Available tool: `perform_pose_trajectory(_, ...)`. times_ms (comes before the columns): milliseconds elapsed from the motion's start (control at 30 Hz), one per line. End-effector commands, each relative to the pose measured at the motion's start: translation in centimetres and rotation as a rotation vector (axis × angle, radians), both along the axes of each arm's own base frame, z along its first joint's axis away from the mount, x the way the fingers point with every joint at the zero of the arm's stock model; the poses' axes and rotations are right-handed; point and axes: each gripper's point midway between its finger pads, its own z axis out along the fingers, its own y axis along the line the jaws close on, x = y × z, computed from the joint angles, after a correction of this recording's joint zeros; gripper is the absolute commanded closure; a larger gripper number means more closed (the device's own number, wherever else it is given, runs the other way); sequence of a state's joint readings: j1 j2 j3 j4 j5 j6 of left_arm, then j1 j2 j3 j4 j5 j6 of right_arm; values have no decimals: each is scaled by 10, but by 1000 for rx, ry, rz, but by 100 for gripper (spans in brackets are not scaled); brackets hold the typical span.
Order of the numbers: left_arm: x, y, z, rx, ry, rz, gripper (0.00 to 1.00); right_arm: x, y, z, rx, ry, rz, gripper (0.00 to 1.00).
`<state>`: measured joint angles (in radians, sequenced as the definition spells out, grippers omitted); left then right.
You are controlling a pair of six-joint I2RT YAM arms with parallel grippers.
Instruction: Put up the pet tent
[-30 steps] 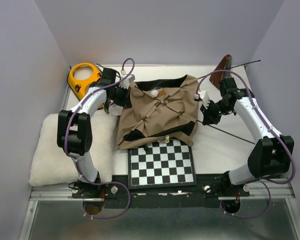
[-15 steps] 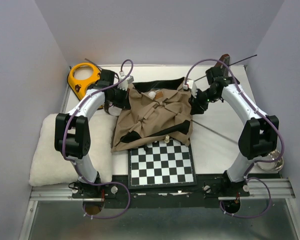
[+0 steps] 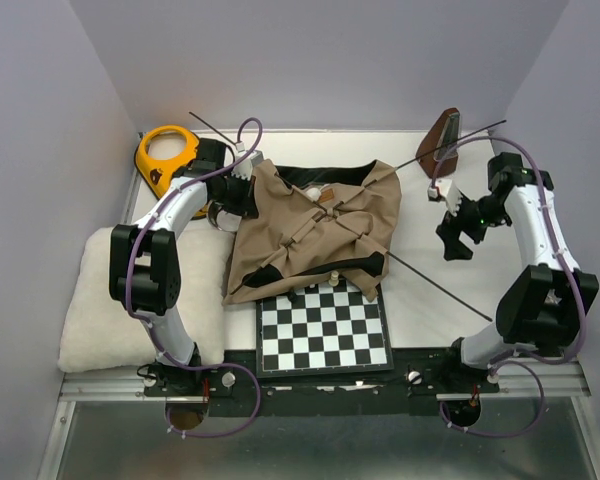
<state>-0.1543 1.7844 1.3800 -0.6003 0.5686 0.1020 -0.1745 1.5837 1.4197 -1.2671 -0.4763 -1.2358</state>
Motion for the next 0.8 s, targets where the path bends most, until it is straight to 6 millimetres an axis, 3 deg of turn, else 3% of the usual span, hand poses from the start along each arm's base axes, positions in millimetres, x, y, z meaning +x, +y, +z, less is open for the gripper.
perform_pose_trajectory(0,6,0,8,-4,-16,9,100,-92,5,-13,-14,249,45,0)
perform_pose_trajectory(167,5,0,8,-5,-20,4,100,-104,-23,-57,-123,274,6,0)
perform_pose_trajectory(267,3,0,8,-6,-16,-2,100,-110,-24,-65,-105,328,0,11)
perform_pose_trajectory(300,2,0,8,-6,-15,-4,100,-109,-21,-65,-85,328,1,22)
perform_pose_trajectory(400,0,0,5,-7,-9,-4,100,-97,-8,-62,-7,295,3,85)
perform_pose_trajectory(433,0,-1,3,-11,-6,-3,100,-90,-4,-59,21,279,2,99)
perform_pose_trajectory(600,-4,-5,0,-37,21,11,100,-61,28,-47,128,226,29,99)
perform_pose_trajectory(667,-3,-4,1,-32,26,8,100,-57,29,-47,107,235,30,97)
perform_pose_trajectory(700,-4,-4,3,-28,27,4,100,-58,27,-46,95,258,26,86)
perform_pose_trajectory(767,-5,0,4,-8,11,0,100,-61,17,-35,94,295,9,53)
